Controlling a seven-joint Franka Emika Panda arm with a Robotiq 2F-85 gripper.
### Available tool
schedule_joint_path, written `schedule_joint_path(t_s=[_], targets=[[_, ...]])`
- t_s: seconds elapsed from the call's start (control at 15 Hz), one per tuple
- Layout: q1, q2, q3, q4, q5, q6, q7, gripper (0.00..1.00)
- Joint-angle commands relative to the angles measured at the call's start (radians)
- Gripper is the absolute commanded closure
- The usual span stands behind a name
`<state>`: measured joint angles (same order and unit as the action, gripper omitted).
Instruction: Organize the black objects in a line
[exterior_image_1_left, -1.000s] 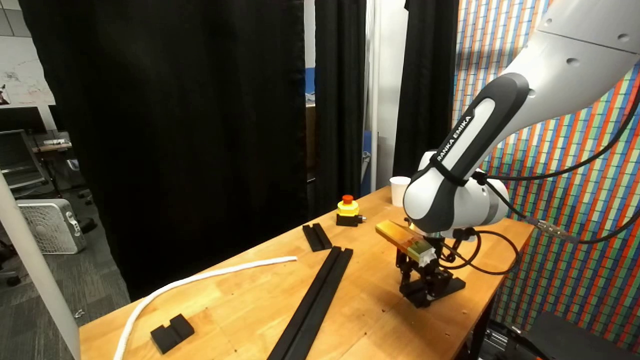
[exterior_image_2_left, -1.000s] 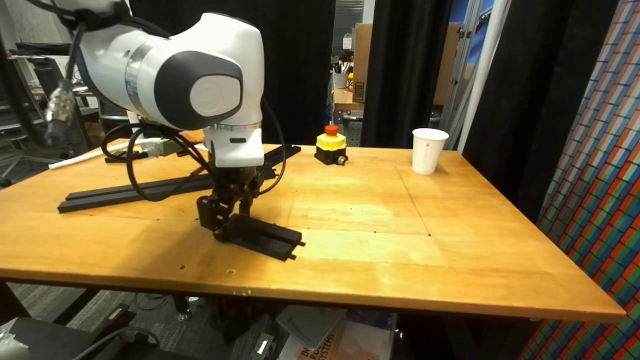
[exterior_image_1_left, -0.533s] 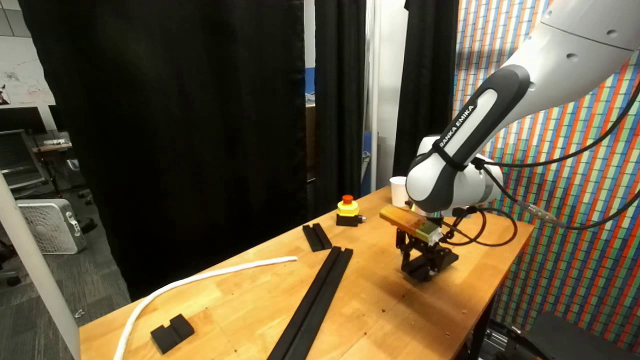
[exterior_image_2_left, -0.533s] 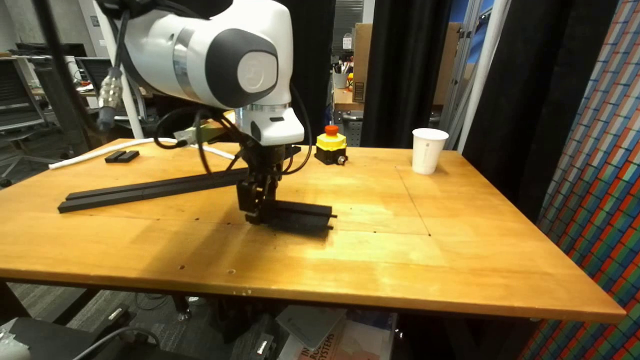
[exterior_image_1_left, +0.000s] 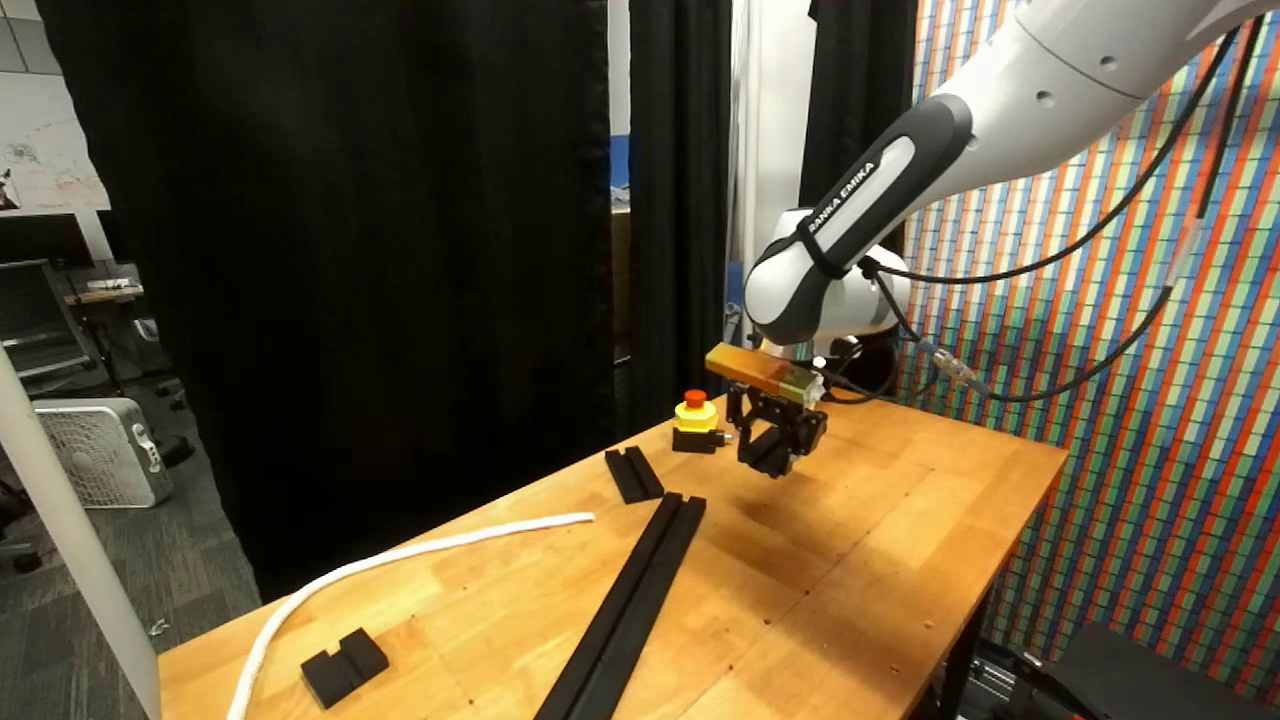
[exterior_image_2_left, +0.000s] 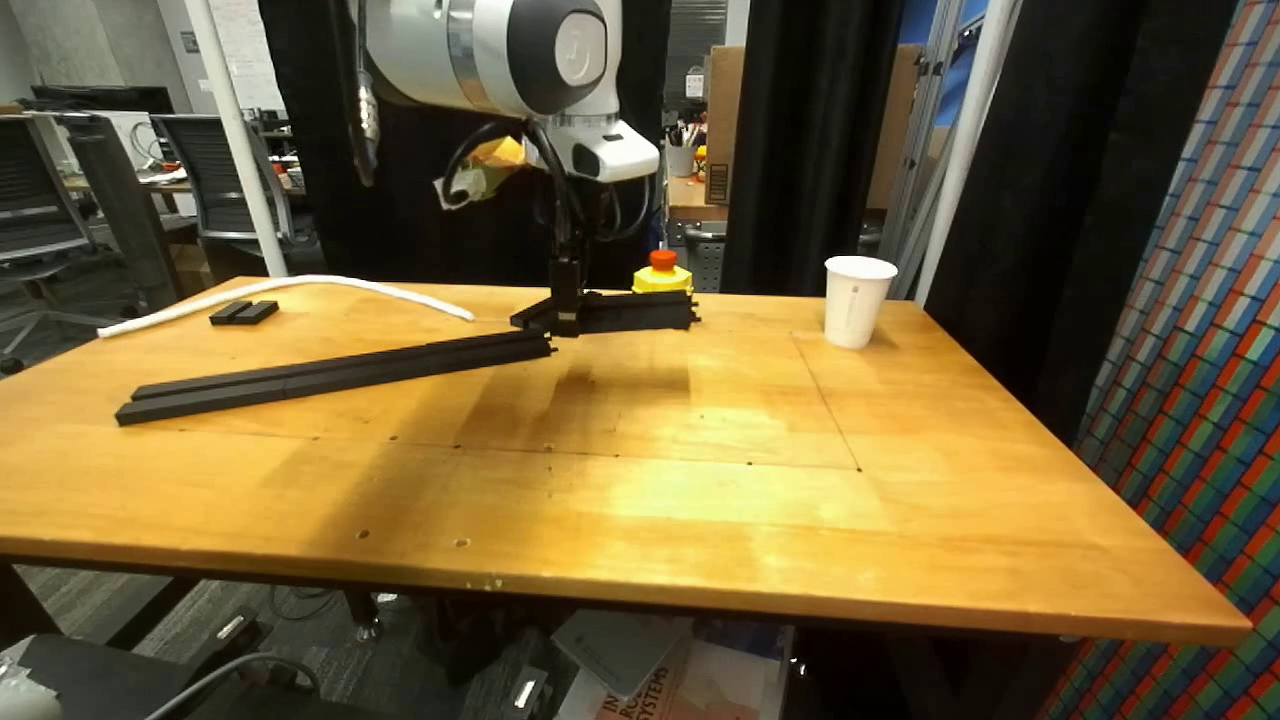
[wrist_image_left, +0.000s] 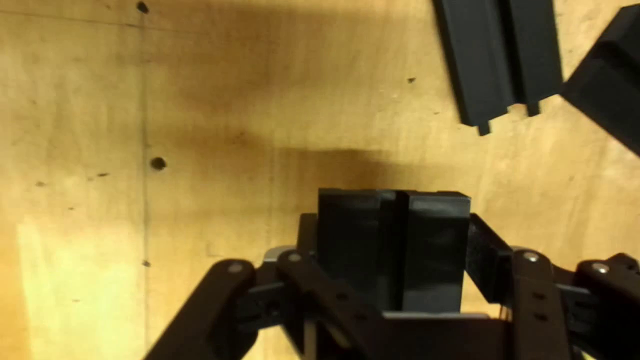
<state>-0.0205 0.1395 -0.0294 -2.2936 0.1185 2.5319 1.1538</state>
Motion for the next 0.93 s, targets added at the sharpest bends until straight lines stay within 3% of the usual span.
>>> schedule_joint_path(t_s=[0.0,0.53,0.87], targets=[[0.024,0.115,0.018,0.189,0.019,-0.036,-0.100,0.55],[0.052,0.227,0.083,0.355,0.147,-0.057,-0.288,0.55],[0.078,0.273,0.018,0.403,0.064,-0.180,-0.234,0.55]])
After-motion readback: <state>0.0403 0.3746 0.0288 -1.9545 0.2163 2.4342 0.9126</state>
